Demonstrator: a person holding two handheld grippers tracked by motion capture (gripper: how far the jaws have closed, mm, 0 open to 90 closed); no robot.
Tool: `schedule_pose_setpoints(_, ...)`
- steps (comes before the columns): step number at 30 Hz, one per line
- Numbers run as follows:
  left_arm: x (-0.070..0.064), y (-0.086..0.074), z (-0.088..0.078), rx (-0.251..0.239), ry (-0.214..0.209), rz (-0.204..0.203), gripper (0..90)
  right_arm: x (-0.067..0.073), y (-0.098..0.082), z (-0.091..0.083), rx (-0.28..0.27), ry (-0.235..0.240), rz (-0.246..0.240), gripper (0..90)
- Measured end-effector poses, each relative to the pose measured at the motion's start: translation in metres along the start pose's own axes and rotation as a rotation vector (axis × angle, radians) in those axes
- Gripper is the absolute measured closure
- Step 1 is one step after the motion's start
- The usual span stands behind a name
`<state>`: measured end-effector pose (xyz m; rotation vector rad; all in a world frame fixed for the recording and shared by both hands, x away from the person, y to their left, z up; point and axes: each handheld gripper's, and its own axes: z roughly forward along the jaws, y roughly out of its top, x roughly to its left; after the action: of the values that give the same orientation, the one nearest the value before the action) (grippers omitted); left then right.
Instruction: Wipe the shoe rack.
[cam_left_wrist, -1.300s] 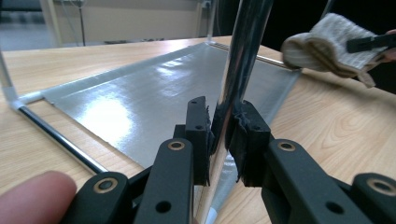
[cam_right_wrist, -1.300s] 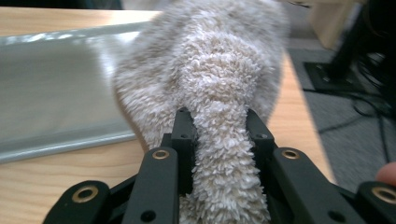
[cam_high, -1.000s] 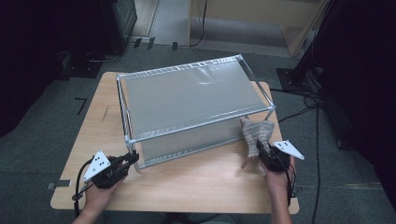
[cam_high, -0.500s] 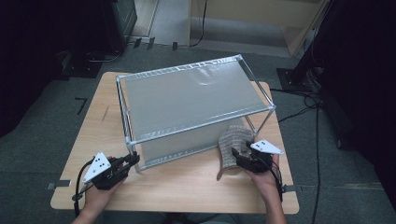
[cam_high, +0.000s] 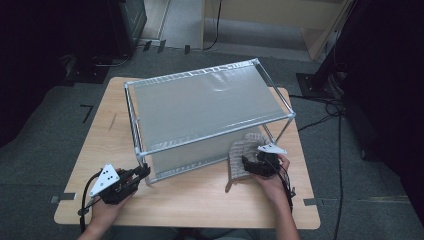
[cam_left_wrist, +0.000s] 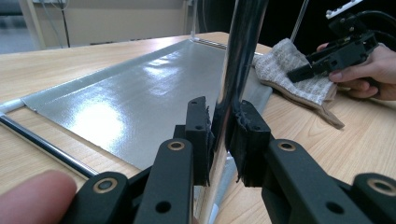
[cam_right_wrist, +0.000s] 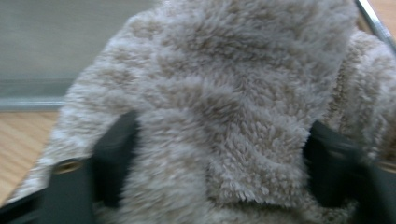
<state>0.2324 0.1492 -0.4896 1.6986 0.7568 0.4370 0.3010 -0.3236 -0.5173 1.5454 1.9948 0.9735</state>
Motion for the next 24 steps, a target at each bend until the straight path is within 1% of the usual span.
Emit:
schedule_pose_setpoints(1,0.0,0.0,0.0,0.001,-0.001,0.001,77.8,0.0,-0.001,-0.001,-0.005,0.014,0.009,39.0)
schedule_pose_setpoints(3,-0.001,0.0,0.0,0.001,-0.002,0.003,77.8,0.0,-0.003,-0.004,-0.015,0.027,0.021,51.7)
schedule_pose_setpoints(4,-0.001,0.0,0.0,0.002,-0.004,0.003,77.8,0.0,-0.003,-0.006,-0.024,0.022,0.016,57.0)
schedule_pose_setpoints(5,-0.002,0.0,0.0,0.004,0.0,0.008,77.9,0.0,-0.004,-0.009,-0.029,0.017,0.008,59.9)
schedule_pose_setpoints(7,-0.003,0.001,0.001,0.009,0.012,0.005,77.9,-0.002,-0.004,-0.017,-0.047,-0.025,-0.005,61.9)
schedule_pose_setpoints(9,-0.003,0.002,0.001,0.013,0.018,0.0,77.9,-0.009,-0.005,-0.027,-0.08,-0.066,0.016,62.8)
schedule_pose_setpoints(10,-0.003,0.002,0.001,0.015,0.018,-0.004,77.9,-0.015,-0.005,-0.033,-0.099,-0.092,0.037,63.0)
schedule_pose_setpoints(12,-0.003,0.002,0.002,0.015,0.016,-0.007,77.8,-0.028,-0.007,-0.045,-0.138,-0.147,0.102,63.0)
schedule_pose_setpoints(14,-0.001,0.002,0.002,0.018,0.014,-0.01,77.7,-0.041,-0.01,-0.058,-0.17,-0.183,0.173,63.0)
schedule_pose_setpoints(15,-0.001,0.002,0.002,0.019,0.016,-0.013,77.6,-0.047,-0.011,-0.064,-0.185,-0.205,0.194,63.0)
schedule_pose_setpoints(16,-0.001,0.002,0.003,0.021,0.015,-0.014,77.6,-0.051,-0.011,-0.07,-0.197,-0.236,0.197,62.9)
schedule_pose_setpoints(17,0.0,0.002,0.003,0.025,0.012,-0.017,77.6,-0.053,-0.01,-0.075,-0.207,-0.27,0.178,62.8)
schedule_pose_setpoints(18,0.001,0.002,0.003,0.029,0.006,-0.022,77.6,-0.055,-0.007,-0.081,-0.222,-0.293,0.16,62.8)
schedule_pose_setpoints(20,0.001,0.002,0.004,0.032,0.005,-0.023,77.7,-0.057,0.0,-0.094,-0.269,-0.316,0.153,62.8)
schedule_pose_setpoints(21,0.001,0.002,0.004,0.031,0.008,-0.022,77.8,-0.055,0.004,-0.1,-0.29,-0.325,0.156,62.8)
schedule_pose_setpoints(22,0.0,0.002,0.004,0.032,0.012,-0.017,78.0,-0.054,0.008,-0.106,-0.308,-0.339,0.148,62.9)
schedule_pose_setpoints(24,0.0,0.002,0.004,0.032,0.015,-0.016,78.1,-0.05,0.016,-0.116,-0.353,-0.351,0.139,62.8)
